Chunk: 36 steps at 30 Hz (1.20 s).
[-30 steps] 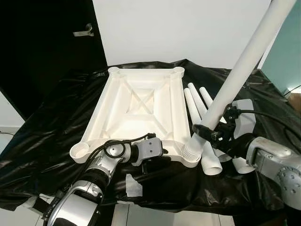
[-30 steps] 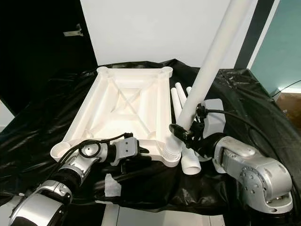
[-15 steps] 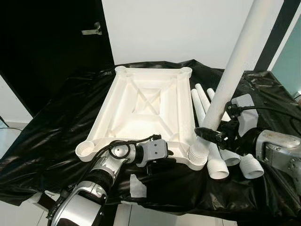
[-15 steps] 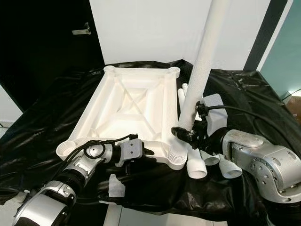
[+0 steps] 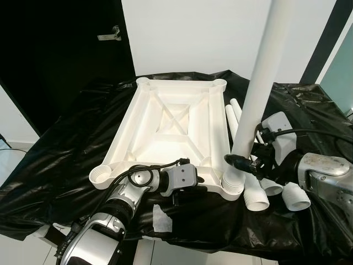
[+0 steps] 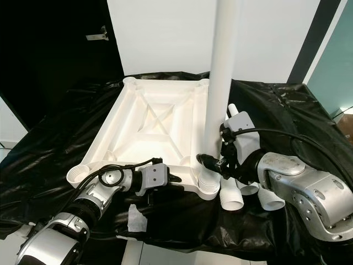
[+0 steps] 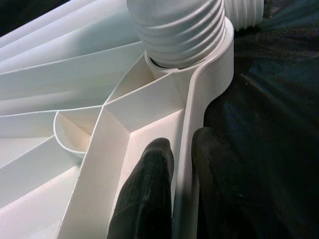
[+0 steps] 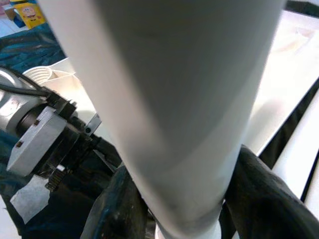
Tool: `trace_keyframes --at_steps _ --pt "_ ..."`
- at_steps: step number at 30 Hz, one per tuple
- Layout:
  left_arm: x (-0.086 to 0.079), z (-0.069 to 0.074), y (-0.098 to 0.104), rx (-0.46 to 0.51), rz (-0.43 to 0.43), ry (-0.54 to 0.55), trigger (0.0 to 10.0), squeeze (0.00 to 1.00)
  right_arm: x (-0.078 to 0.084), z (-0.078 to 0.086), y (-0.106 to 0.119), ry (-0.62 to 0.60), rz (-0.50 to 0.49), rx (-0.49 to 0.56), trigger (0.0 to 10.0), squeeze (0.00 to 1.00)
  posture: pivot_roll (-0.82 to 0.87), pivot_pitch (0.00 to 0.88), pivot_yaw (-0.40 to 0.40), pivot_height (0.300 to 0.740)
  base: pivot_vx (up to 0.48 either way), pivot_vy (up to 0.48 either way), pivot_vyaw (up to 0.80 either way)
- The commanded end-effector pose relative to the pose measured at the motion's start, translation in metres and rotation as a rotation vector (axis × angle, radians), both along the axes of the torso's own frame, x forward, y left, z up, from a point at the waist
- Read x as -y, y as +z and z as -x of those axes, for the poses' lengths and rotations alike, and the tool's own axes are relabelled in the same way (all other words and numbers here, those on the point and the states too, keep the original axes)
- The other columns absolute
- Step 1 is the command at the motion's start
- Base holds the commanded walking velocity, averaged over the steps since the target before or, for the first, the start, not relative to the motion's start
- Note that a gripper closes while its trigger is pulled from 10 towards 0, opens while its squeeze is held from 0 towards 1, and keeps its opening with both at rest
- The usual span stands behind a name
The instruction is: Building children table
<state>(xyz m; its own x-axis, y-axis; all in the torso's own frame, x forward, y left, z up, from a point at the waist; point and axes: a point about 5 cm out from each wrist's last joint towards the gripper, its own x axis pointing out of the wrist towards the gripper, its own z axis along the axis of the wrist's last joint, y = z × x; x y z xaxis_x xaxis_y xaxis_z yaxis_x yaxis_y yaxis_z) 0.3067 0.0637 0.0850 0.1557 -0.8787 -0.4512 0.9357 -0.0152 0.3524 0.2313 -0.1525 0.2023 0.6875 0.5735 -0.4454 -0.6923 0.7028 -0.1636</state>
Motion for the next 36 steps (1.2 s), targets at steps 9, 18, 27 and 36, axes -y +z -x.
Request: trace_keyframes --at_steps 9,18,27,36 --pt "-0.022 0.004 -0.032 -0.070 -0.064 0.204 10.0 0.00 0.004 0.031 -0.070 -0.150 0.028 -0.295 10.0 0.00 -0.19 0.021 0.008 0.740 0.000 0.000 0.00" --pt "-0.019 0.002 -0.030 -0.063 -0.070 0.189 10.0 0.00 0.003 0.028 -0.070 -0.248 -0.132 -0.341 10.0 0.00 -0.19 0.020 0.017 0.740 0.000 0.000 0.00" --pt "-0.021 0.004 -0.032 -0.067 -0.072 0.191 10.0 0.00 -0.005 0.028 -0.071 -0.295 -0.252 -0.380 10.0 0.00 -0.18 0.023 0.010 0.740 0.000 0.000 0.00" --pt "-0.021 0.004 -0.033 -0.070 -0.069 0.198 10.0 0.00 -0.005 0.028 -0.070 -0.278 -0.242 -0.395 10.0 0.00 -0.18 0.022 0.001 0.740 0.000 0.000 0.00"
